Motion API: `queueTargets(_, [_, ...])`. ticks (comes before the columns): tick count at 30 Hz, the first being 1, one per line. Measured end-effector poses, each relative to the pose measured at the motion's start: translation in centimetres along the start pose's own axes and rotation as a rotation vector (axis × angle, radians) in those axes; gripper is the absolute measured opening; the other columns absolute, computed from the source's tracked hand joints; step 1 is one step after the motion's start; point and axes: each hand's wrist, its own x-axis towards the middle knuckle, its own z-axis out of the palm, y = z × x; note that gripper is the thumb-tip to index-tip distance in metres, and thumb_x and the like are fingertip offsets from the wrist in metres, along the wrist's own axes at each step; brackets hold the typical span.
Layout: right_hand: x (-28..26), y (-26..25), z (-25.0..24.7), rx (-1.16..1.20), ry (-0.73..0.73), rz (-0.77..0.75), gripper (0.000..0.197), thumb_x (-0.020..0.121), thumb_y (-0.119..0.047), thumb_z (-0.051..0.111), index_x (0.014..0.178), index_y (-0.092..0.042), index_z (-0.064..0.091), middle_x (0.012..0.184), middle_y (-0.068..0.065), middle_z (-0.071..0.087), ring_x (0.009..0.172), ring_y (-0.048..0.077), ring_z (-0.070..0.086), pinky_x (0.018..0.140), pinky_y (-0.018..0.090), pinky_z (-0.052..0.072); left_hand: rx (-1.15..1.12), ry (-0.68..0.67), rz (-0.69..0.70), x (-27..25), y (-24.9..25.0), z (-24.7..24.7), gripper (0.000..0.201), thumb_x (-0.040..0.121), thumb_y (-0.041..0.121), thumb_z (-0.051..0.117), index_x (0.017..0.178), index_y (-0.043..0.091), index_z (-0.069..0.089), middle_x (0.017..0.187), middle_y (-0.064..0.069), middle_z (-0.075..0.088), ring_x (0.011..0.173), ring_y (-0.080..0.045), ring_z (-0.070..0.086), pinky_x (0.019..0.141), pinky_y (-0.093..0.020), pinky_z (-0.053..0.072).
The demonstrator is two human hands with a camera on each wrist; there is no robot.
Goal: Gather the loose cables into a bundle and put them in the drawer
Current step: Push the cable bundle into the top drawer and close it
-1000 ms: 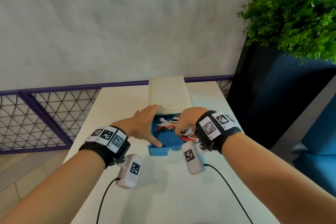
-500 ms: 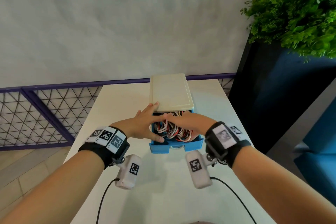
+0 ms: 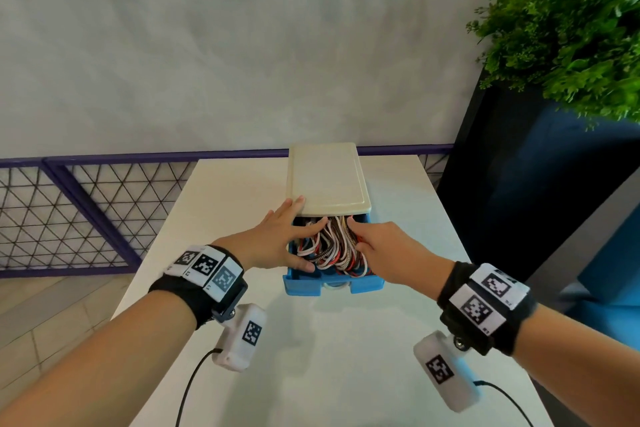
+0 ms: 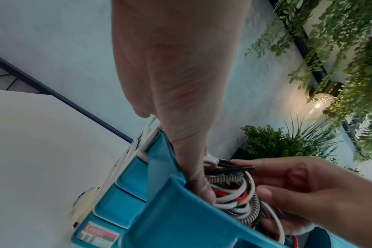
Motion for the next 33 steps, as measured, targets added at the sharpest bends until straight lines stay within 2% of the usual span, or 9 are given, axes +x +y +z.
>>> queueTargets(7, [1.0,0.0,0.9,0.17,0.127,0.162,0.031,0.097,-0.006,0.039,0.118,-0.008,0.062,0.106,0.012,0.067,0.087,0.024,0.058,0.066,0.014,0.033,0.001,0.009,-0.018,-0.2,0.4,-0.1,0.086,0.079,0.057,0.062,0.147,0.047,0.009,0.157,-0.002,-0.026,0.144,-0.023,-0.024,0.119,-0.044,-0.004])
queueTargets(11, [0.4,0.8,-1.0,0.057,0.104,0.185,0.027,0.094,-0.016,0.046,0.108,-0.012,0.069,0.094,0.008,0.07,0.086,0.024,0.065,0.074,0.029,0.051,0.009,-0.002,-0.009,-0.2,0.2,-0.1,0.086,0.079,0.058,0.061,0.146,0.049,0.009,0.157,-0.002,-0.025,0.144,-0.023,-0.024,0.119,-0.047,-0.003])
queueTargets(15, [-0.1,1.7,-1.8,-0.248,0.219,-0.03,0.035,0.097,-0.044,0.044,0.121,-0.029,0.064,0.129,-0.004,0.061,0.117,0.018,0.05,0.088,0.032,0.047,0.012,-0.008,-0.015,-0.2,0.4,-0.2,0.086,0.08,0.056,0.062,0.146,0.048,0.009,0.157,-0.003,-0.025,0.144,-0.024,-0.024,0.119,-0.046,-0.004])
queueTargets(18, [-0.1,2.4,0.0,-0.021,0.115,-0.298,0.058,0.093,-0.055,0.043,0.146,-0.033,0.037,0.158,0.004,0.026,0.145,0.019,0.021,0.116,0.036,0.023,0.028,-0.002,-0.007,-0.1,0.5,-0.2,0.086,0.079,0.058,0.062,0.146,0.047,0.01,0.157,-0.005,-0.025,0.144,-0.026,-0.023,0.119,-0.047,-0.003])
queueTargets(21, [0.9,2.5,2.4,-0.006,0.114,-0.563,0.055,0.093,-0.046,0.05,0.144,-0.027,0.042,0.155,0.005,0.033,0.145,0.023,0.024,0.118,0.044,0.021,0.017,0.004,0.009,-0.1,0.3,-0.1,0.083,0.079,0.057,0.064,0.145,0.048,0.015,0.157,-0.005,-0.025,0.144,-0.026,-0.023,0.119,-0.05,-0.002])
queueTargets(24, [2.0,2.3,3.4,-0.04,0.16,-0.62,0.043,0.096,-0.042,0.046,0.134,-0.023,0.057,0.145,0.002,0.05,0.141,0.021,0.033,0.119,0.036,0.016,-0.023,0.014,0.014,-0.5,0.5,-0.2,0.074,0.079,0.052,0.067,0.143,0.045,0.029,0.157,-0.003,-0.026,0.144,-0.024,-0.022,0.119,-0.047,-0.002])
queueTargets(26, [2.2,2.2,3.7,-0.068,0.2,-0.665,0.041,0.099,-0.04,0.04,0.126,-0.021,0.065,0.134,0.002,0.06,0.135,0.021,0.04,0.117,0.033,0.024,-0.058,0.02,0.01,-0.5,0.6,-0.1,0.078,0.078,0.048,0.069,0.144,0.043,0.029,0.156,-0.001,-0.027,0.144,-0.021,-0.024,0.119,-0.042,-0.001])
queueTargets(29, [2.6,1.9,4.1,-0.081,0.2,-0.737,0.039,0.098,-0.034,0.043,0.116,-0.013,0.071,0.119,0.004,0.069,0.126,0.023,0.047,0.113,0.027,0.028,-0.12,0.008,-0.003,-0.6,0.5,0.0,0.096,0.074,0.046,0.075,0.148,0.043,0.014,0.154,0.004,-0.031,0.141,-0.015,-0.029,0.119,-0.038,0.001])
queueTargets(33, [3.7,1.6,4.0,-0.116,0.124,-0.727,0.031,0.094,-0.021,0.053,0.117,-0.008,0.069,0.124,0.009,0.067,0.129,0.032,0.048,0.112,0.032,0.026,-0.163,-0.055,-0.019,-1.1,0.7,-0.8,0.125,0.067,0.054,0.077,0.146,0.037,-0.018,0.154,0.009,-0.031,0.139,-0.008,-0.031,0.118,-0.036,-0.004])
